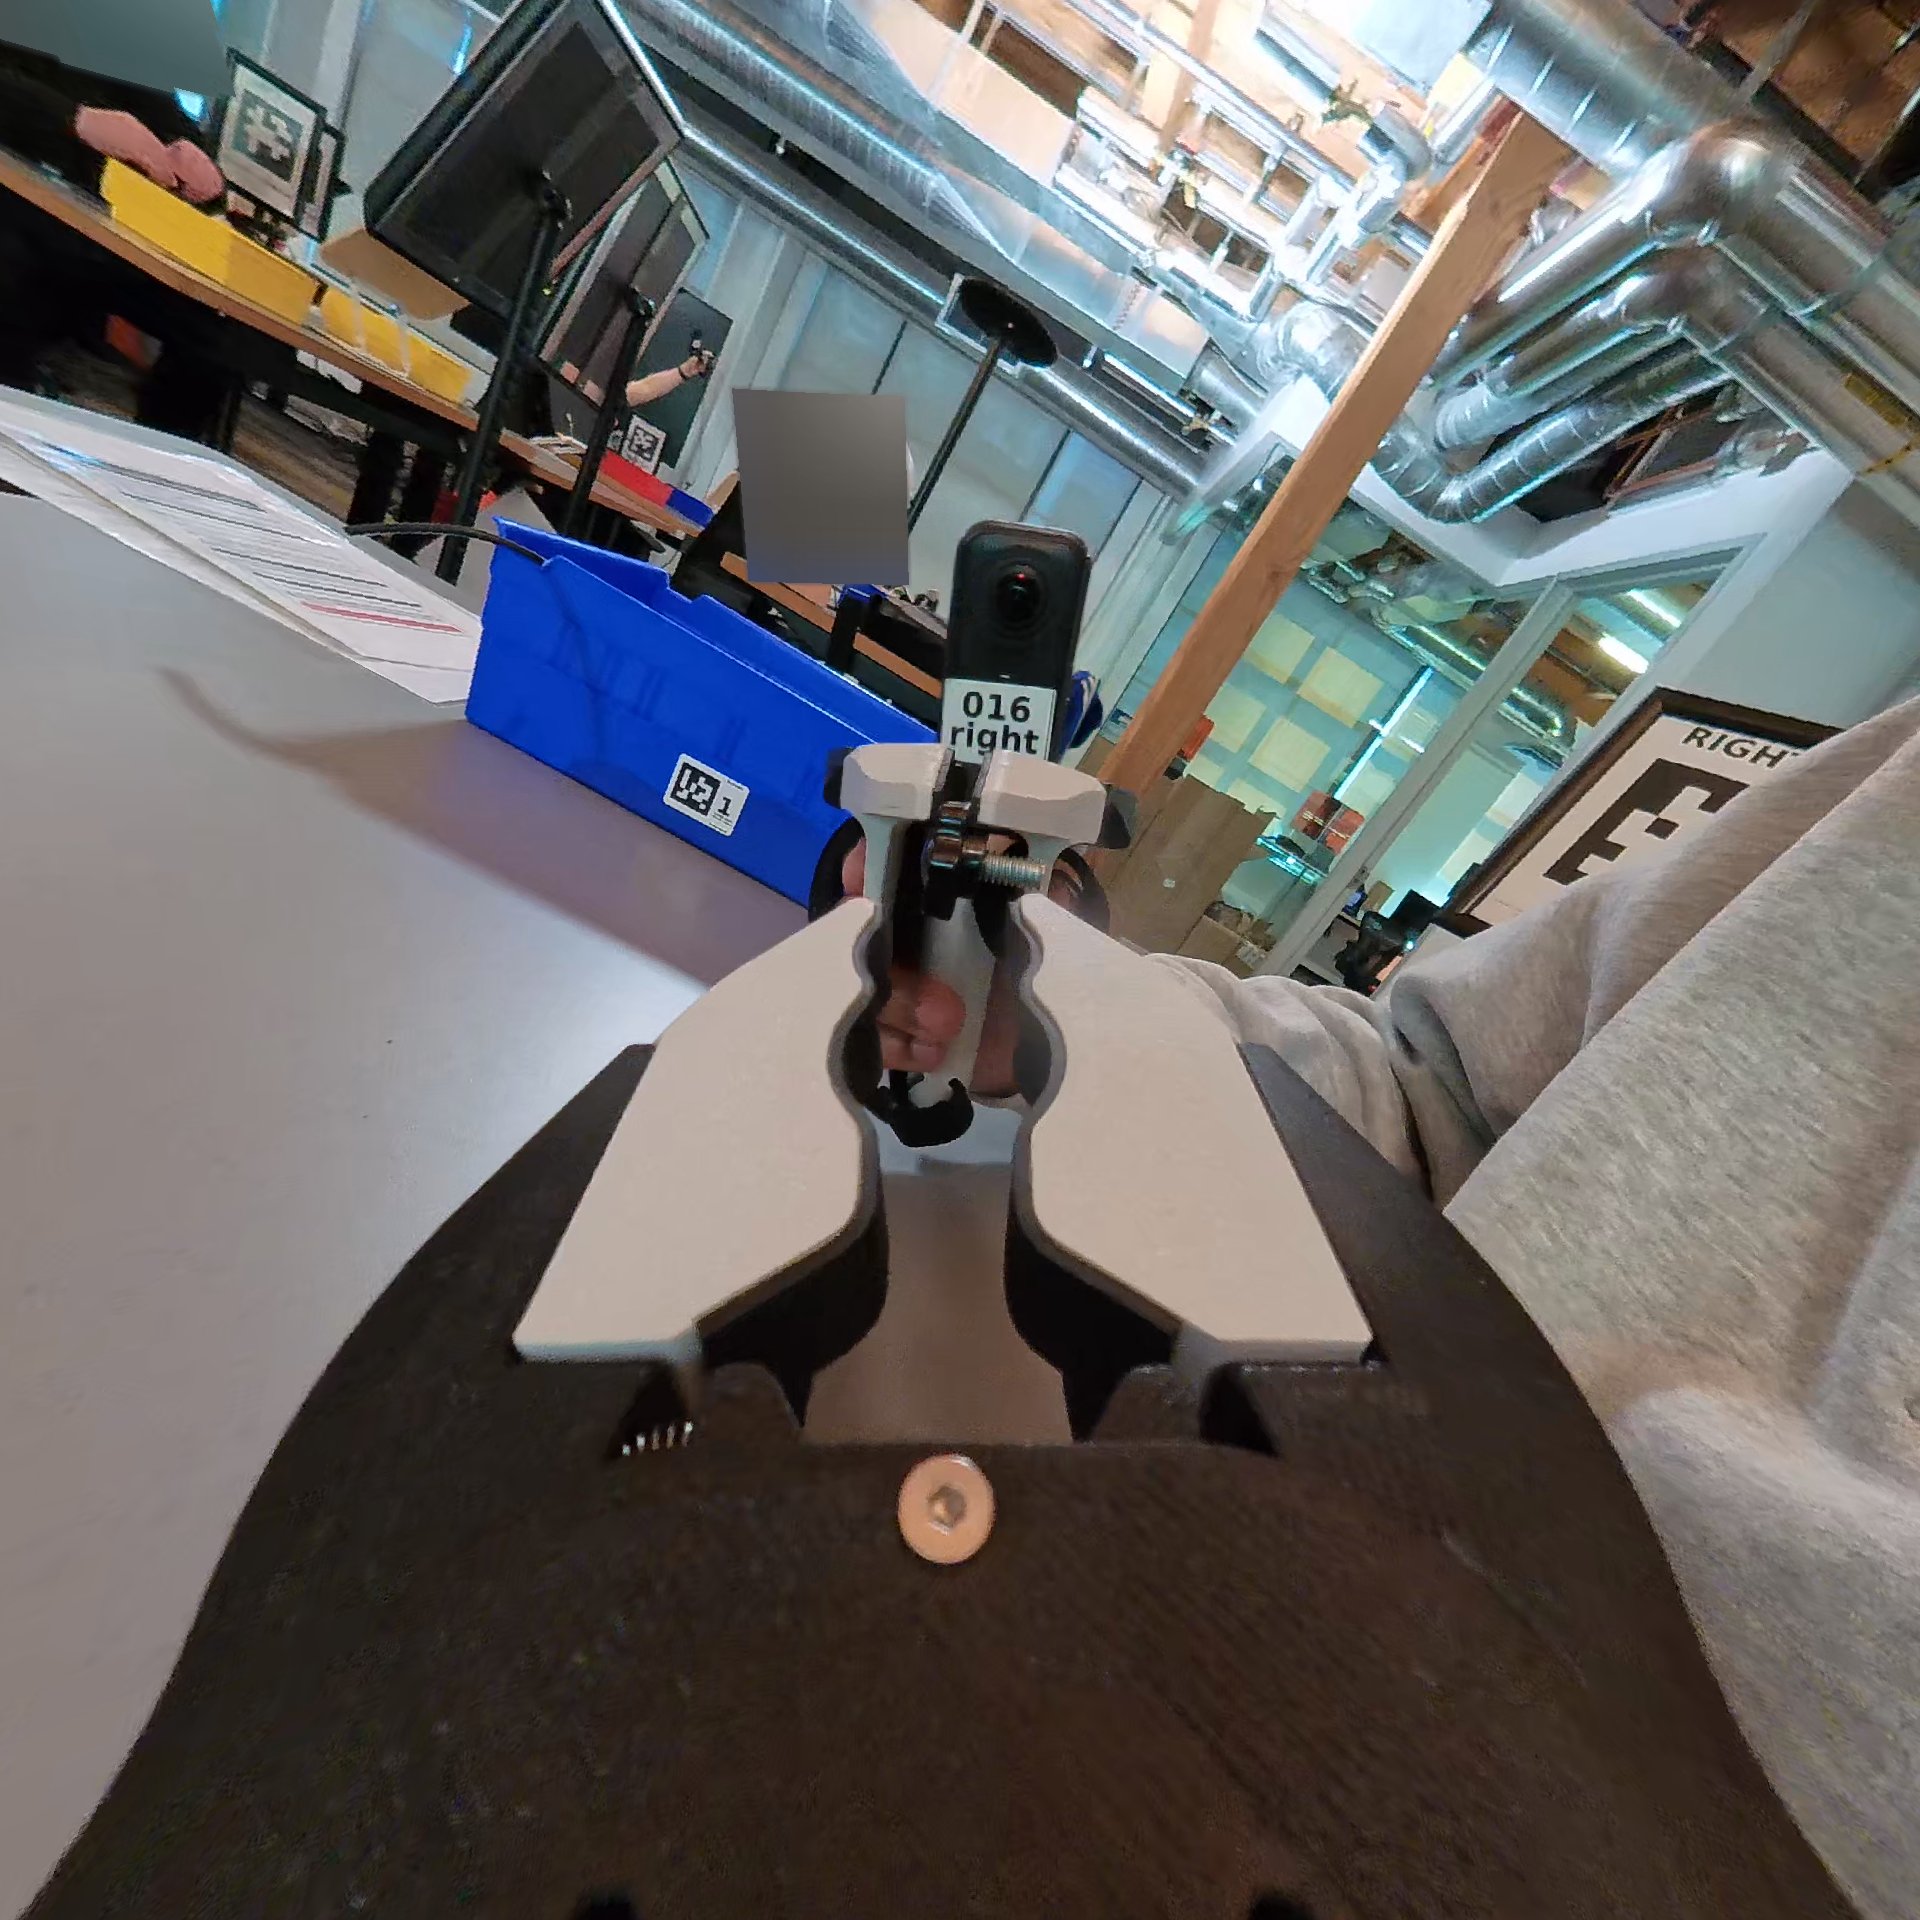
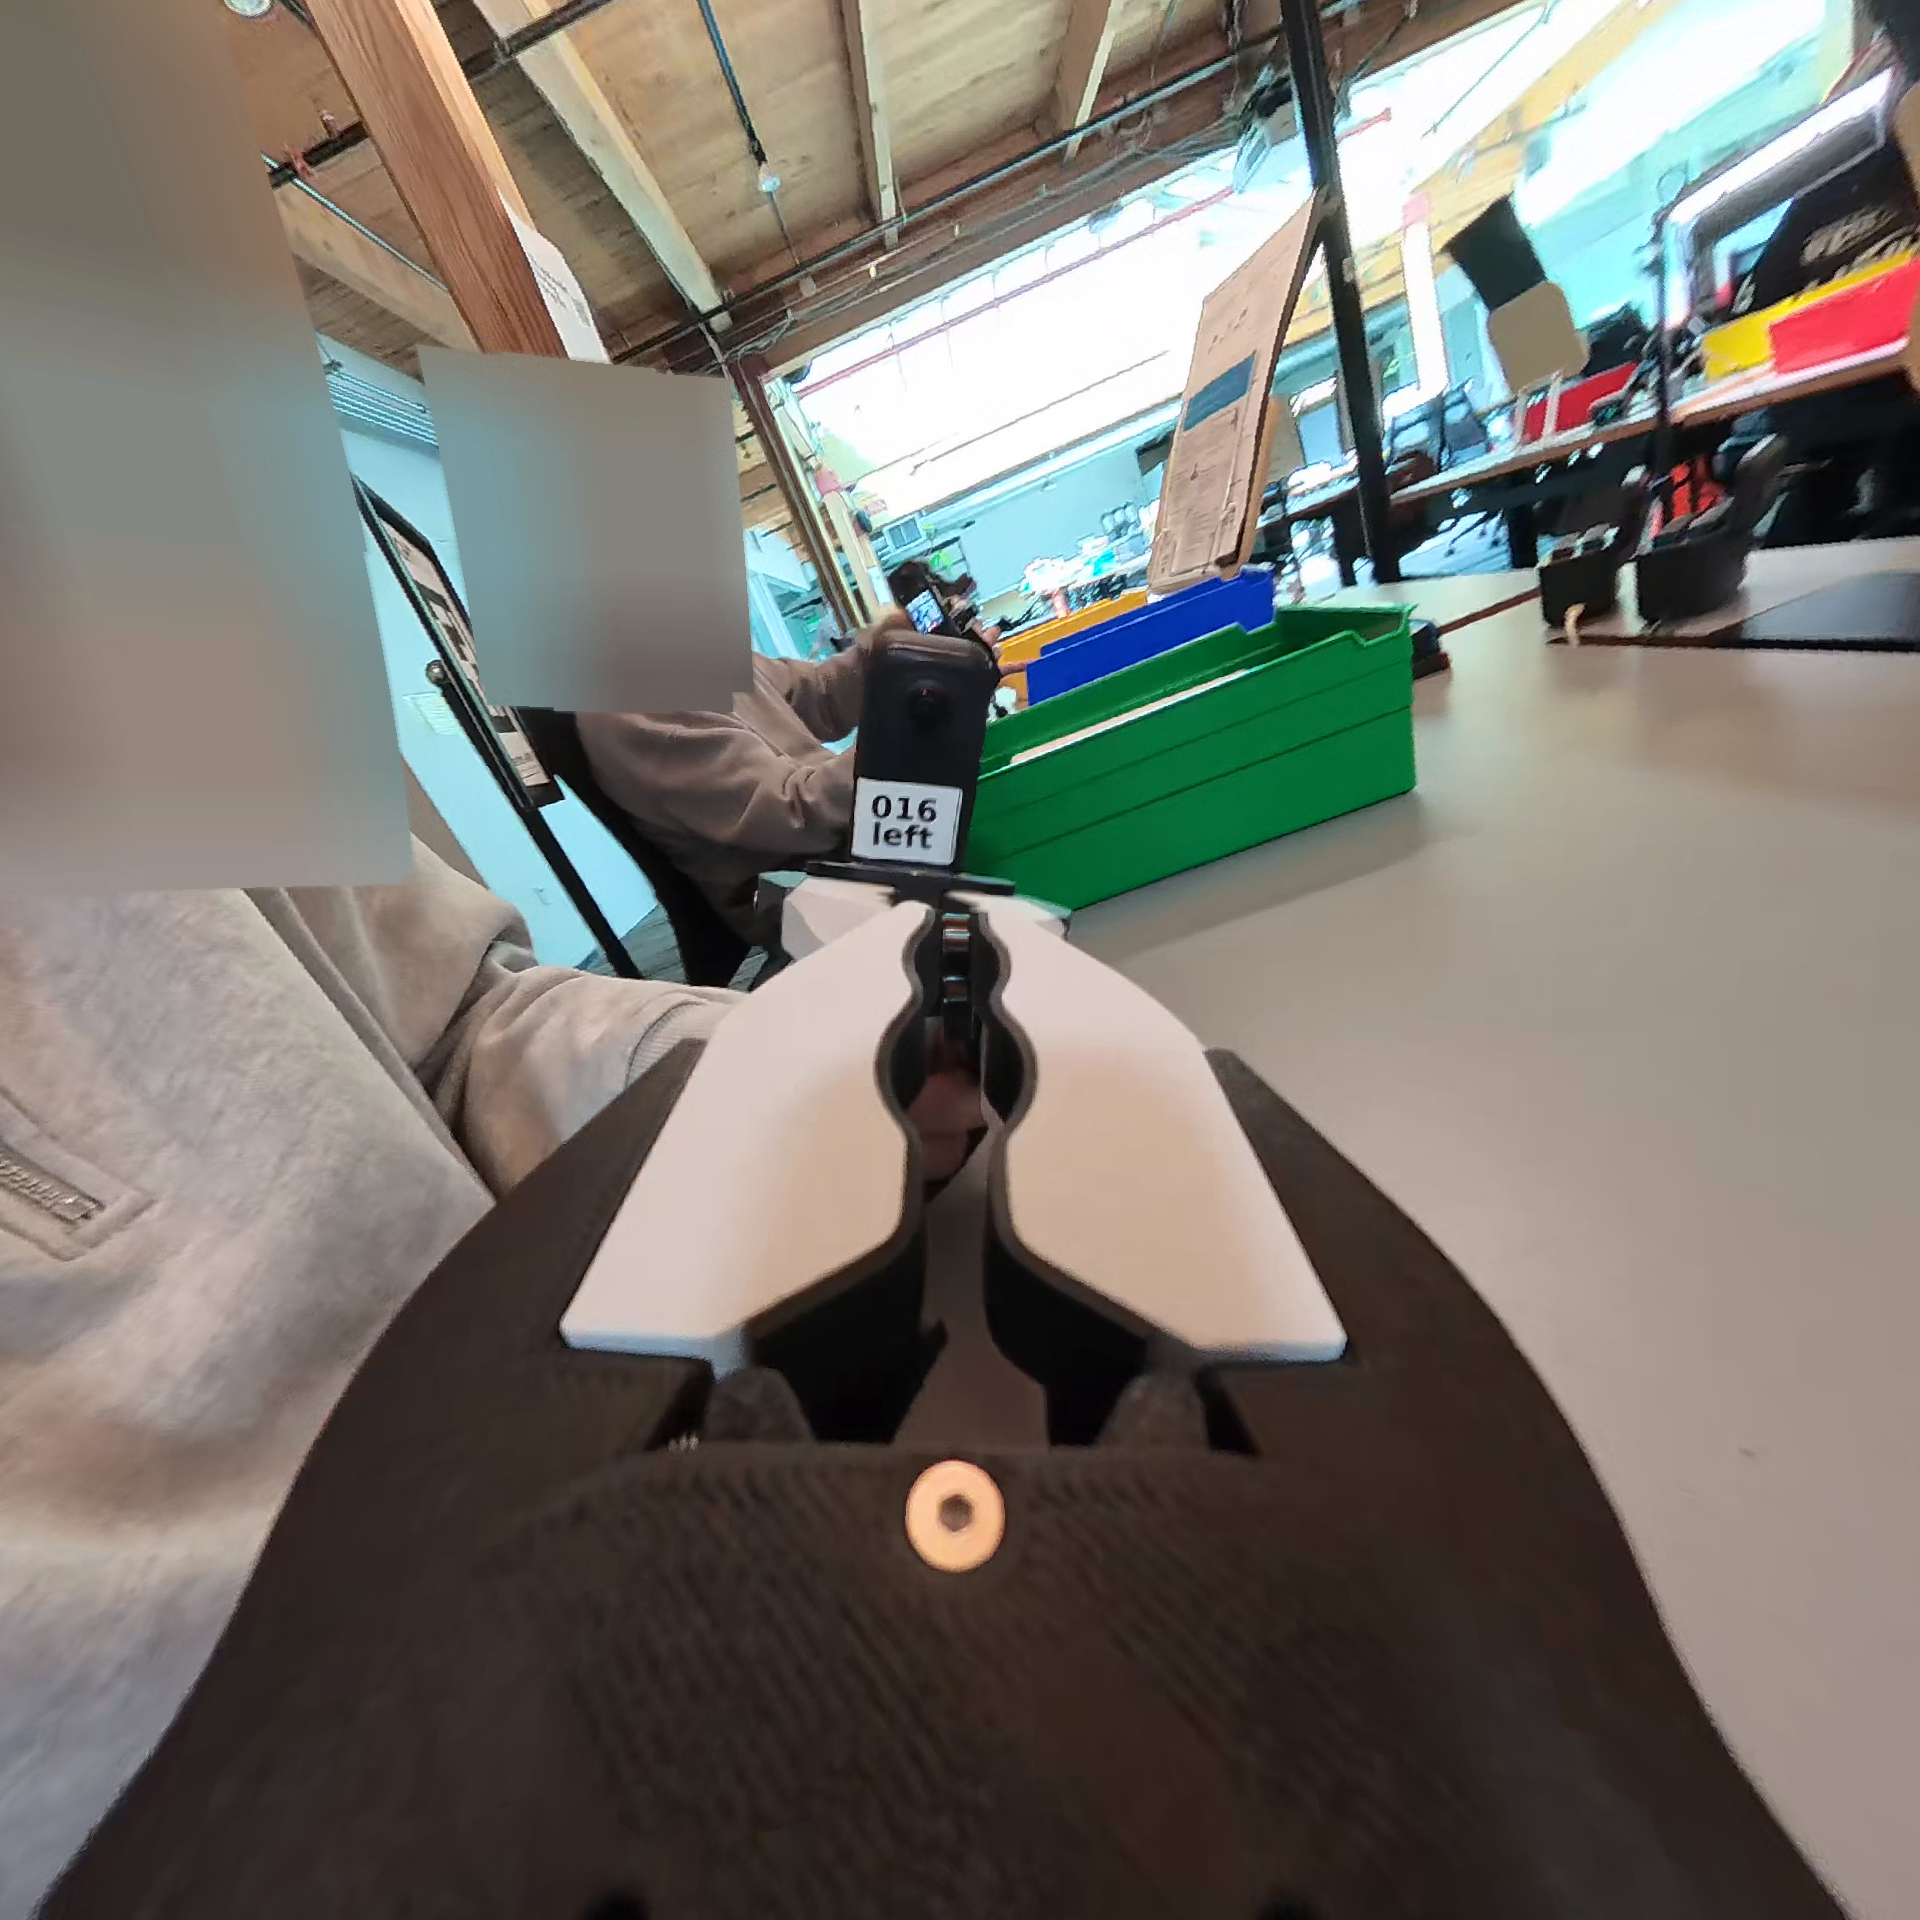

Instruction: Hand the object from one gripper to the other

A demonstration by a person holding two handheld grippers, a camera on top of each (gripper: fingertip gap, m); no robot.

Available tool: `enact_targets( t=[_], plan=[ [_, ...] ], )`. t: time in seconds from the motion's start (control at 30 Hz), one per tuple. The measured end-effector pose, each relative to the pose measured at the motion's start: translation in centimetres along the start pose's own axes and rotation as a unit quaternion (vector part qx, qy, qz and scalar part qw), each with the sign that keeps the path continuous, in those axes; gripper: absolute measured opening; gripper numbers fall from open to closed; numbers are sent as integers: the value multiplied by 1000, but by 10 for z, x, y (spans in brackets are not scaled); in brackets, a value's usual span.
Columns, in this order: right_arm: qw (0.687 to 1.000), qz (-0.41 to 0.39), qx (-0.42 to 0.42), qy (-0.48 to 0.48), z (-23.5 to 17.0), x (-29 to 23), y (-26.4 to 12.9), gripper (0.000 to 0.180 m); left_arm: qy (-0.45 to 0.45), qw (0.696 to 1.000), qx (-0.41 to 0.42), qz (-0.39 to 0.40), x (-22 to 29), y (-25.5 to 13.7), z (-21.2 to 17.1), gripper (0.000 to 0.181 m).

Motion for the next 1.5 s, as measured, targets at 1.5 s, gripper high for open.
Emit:
enact_targets(
  t=[1.5],
  plan=[
    [942, -128, -72, -302, -10, -10, 9, 7, -191, 980, 20, -58, -23, -4, -11, 9]
  ],
)
Point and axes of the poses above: each gripper's, where its closed fingertips meet, y out along the fingers, z out of its top, x = y × z across the jaws, the point moved 9 cm from there along -y, back along the fingers, and after that the axes turned 10 degrees about -x, right-handed, at the moved point
